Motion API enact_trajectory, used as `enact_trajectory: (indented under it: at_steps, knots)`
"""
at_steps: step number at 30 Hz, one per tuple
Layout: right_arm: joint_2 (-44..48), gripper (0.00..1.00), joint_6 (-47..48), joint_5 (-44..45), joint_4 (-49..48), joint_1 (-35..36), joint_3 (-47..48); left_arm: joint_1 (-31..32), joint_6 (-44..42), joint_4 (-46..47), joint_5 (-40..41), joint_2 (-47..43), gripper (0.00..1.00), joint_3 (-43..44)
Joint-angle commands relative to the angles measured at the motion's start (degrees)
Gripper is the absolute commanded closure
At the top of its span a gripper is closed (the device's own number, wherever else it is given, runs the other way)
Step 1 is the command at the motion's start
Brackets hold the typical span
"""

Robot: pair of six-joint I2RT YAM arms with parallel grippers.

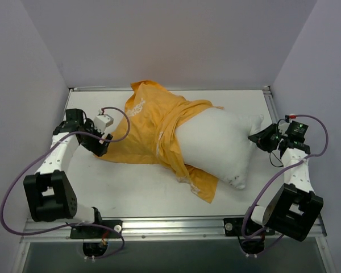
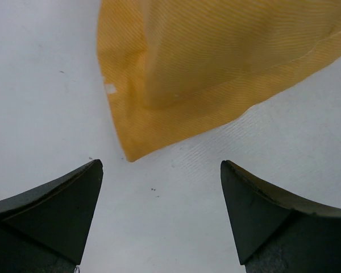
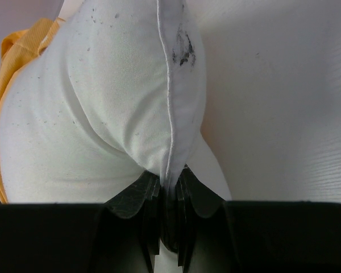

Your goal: Remove the pillowcase from the pillow

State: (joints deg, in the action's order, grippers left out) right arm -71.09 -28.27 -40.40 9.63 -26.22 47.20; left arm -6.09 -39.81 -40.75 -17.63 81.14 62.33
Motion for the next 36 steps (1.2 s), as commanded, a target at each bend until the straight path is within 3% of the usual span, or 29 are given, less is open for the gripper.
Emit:
enact_trajectory:
  at_steps: [1,5,11,17,26,28,30,31,32,36]
  knots:
    - [1.9,1.0,0.5,-0.5,-2.3,-0.1,0.0,-0.9,0.7,1.6,-4.9,5.4,0.06,1.7]
    - [1.9,1.0,0.6,-0.8,-2.3,-0.1,0.1,-0.9,-3.2,6.0,-7.8,9.7,0.06,-0.9]
    - [1.8,1.0,0.7,-1.0,-2.5,0.0,0.2,-0.5,-6.6,29.5,-7.5,7.7,0.06,-11.0]
    - [2.0,1.0,0.7,-1.3,-2.7,0.0,0.2,-0.5,-10.9,21.9,-6.5,16.5,0.06,-5.5]
    - [1.9,1.0,0.9,-0.9,-2.4,0.0,0.5,1.3,-12.0,22.4,-6.7,21.0,0.06,-5.2]
    - [1.9,1.0,1.0,-0.9,-2.3,-0.1,0.6,1.3,-14.6,20.4,-7.9,21.4,0.0,-4.2]
    - [1.8,1.0,1.0,-0.8,-2.4,-0.1,0.5,1.5,-14.9,18.9,-7.5,21.4,0.27,-4.1]
    - [1.7,1.0,1.0,-0.8,-2.5,-0.1,0.5,1.4,-14.2,20.5,-6.0,21.4,0.5,-4.2]
    - [1.7,1.0,0.9,-0.8,-2.4,-0.1,0.6,1.3,-14.2,20.5,-5.2,21.7,0.97,-3.7]
    - [1.5,1.0,0.7,-1.0,-2.5,-0.2,0.6,0.3,-11.4,18.3,-4.3,21.3,0.98,-2.1]
